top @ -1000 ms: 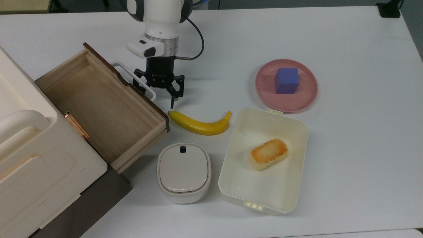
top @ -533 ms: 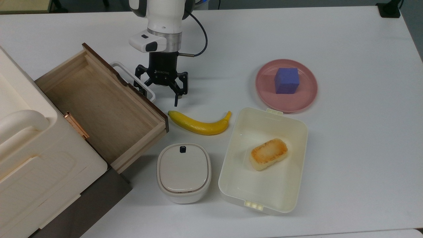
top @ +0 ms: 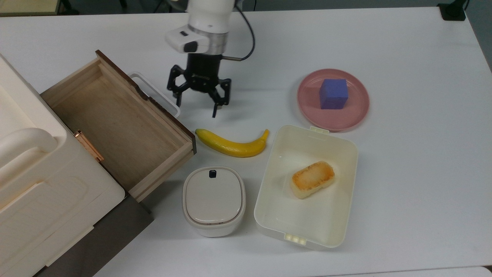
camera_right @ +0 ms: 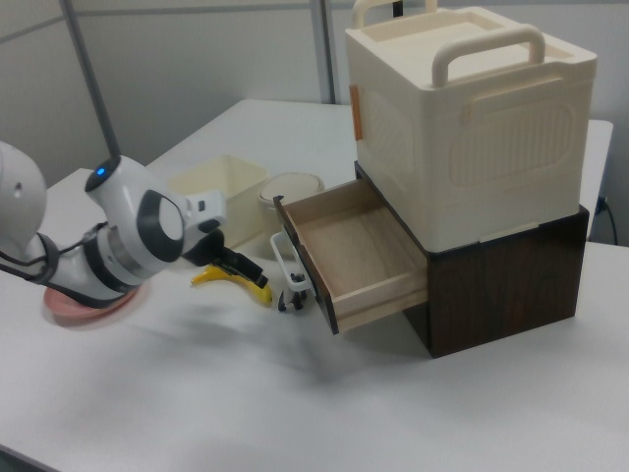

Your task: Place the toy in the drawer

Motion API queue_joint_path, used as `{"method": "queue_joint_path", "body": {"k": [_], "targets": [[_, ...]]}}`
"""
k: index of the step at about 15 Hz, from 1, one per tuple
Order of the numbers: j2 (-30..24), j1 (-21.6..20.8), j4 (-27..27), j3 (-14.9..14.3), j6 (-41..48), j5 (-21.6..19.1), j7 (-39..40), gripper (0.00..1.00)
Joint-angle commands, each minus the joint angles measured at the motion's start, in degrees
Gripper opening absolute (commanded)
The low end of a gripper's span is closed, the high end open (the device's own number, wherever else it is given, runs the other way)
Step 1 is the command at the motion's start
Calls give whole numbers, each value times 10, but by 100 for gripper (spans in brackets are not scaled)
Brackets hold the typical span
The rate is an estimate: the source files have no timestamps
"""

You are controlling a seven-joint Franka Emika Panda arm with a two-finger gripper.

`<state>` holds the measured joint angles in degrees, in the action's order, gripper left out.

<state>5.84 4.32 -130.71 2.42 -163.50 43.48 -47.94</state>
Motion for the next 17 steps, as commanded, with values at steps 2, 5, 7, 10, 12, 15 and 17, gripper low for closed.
{"method": "queue_joint_path", "body": {"k": [2,5,7,10,12,15,17], "targets": [[-24,-17,-10,24,70,-33,-29,100],[-33,-24,36,73,178,-123,-24,100],[-34,-21,65,99,251,-196,31,100],[-34,3,175,125,451,-428,291,100],[-47,33,215,125,529,-494,364,100],[-95,33,153,125,473,-493,364,100],[-136,36,110,124,453,-494,362,100]]}}
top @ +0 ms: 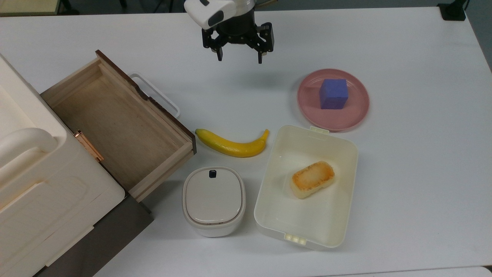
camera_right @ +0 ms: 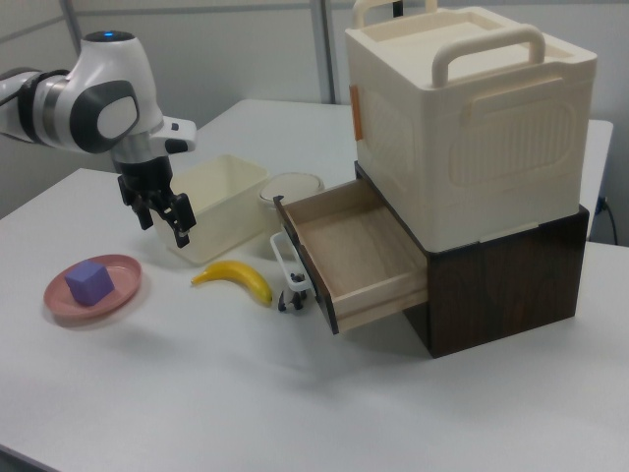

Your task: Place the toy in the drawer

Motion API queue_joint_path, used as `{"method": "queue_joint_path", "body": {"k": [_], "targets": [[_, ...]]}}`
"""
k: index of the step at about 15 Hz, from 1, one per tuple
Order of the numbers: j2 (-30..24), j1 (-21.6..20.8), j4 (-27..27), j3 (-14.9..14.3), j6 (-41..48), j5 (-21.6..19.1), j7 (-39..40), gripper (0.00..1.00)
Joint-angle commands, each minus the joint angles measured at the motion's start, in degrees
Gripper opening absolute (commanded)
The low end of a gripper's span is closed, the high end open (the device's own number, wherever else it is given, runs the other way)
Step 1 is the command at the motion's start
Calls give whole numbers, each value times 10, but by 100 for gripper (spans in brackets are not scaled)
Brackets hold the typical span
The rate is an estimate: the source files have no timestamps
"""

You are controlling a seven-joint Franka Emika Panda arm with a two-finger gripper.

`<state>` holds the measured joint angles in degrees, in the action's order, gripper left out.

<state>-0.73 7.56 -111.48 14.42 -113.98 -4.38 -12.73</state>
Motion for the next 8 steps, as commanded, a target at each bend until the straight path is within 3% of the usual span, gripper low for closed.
{"method": "queue_joint_path", "body": {"k": [1,4,8], "targets": [[-88,3,-96,5,-43,-16,9,100],[-145,11,-163,5,-103,-22,3,100],[-165,6,-269,5,-296,-20,-9,100]]}}
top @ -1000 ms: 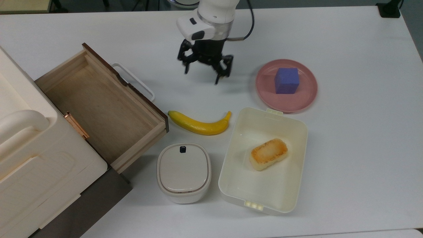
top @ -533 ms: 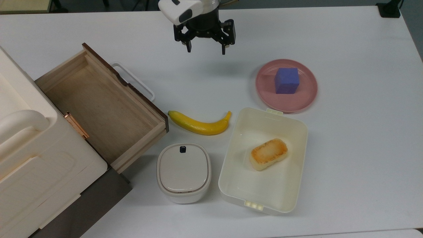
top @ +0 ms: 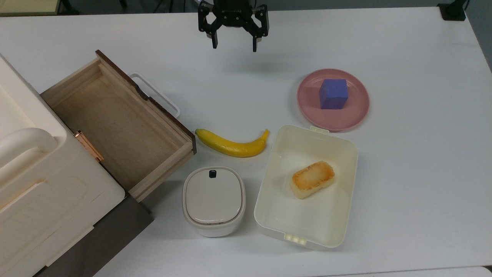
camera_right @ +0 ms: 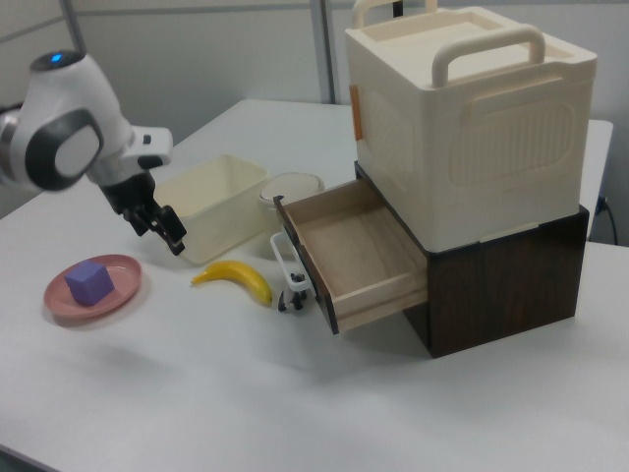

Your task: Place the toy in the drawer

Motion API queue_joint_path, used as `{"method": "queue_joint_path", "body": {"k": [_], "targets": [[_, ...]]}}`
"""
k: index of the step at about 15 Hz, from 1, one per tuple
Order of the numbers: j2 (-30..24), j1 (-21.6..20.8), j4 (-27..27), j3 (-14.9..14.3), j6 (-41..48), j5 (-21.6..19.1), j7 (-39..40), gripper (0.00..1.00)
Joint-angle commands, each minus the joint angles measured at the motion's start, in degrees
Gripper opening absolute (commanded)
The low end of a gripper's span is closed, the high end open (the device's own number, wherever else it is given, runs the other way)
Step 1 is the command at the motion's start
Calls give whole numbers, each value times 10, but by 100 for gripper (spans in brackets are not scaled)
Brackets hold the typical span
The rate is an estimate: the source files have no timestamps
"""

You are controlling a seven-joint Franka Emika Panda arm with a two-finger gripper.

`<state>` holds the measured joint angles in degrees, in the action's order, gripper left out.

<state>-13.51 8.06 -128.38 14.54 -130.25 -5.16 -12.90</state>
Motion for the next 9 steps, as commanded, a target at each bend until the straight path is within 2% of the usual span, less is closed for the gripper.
{"method": "queue_joint_path", "body": {"k": [1,3,6,9], "targets": [[-36,2,-114,4,-167,-11,-6,100],[-30,5,-130,3,-209,-3,-6,100],[10,12,-148,3,-308,23,-6,100],[44,39,-147,1,-331,93,-4,100]]}}
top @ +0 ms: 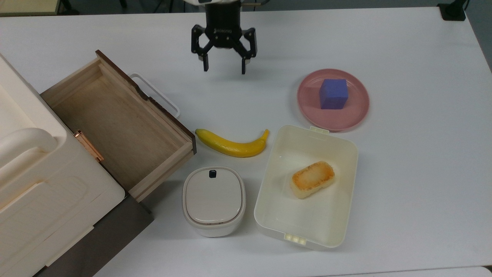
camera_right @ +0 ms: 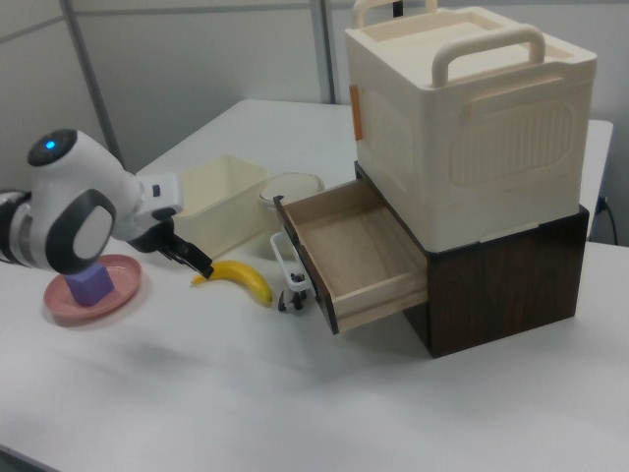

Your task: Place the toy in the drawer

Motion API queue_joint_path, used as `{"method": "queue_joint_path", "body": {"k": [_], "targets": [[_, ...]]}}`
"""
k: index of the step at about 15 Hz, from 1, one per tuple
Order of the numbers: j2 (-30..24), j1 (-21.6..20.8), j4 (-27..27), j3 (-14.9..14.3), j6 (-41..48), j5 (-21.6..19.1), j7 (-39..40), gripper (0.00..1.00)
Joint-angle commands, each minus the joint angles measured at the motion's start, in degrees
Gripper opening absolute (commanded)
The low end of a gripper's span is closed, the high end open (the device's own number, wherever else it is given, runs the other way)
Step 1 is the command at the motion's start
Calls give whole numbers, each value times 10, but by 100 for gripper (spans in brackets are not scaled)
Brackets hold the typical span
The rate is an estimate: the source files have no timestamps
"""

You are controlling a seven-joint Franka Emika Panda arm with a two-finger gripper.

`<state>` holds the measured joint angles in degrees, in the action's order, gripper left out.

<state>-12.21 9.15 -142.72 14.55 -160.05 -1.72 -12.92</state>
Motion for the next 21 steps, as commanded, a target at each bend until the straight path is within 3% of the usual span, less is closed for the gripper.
{"method": "queue_joint_path", "body": {"k": [1,4,9,16,21], "targets": [[43,38,-2,0,-38,76,-4,100],[106,73,3,0,-115,120,-2,100],[155,117,19,0,-179,192,-3,100],[205,146,40,0,-243,194,-2,100],[268,145,111,0,-253,195,-2,100]]}}
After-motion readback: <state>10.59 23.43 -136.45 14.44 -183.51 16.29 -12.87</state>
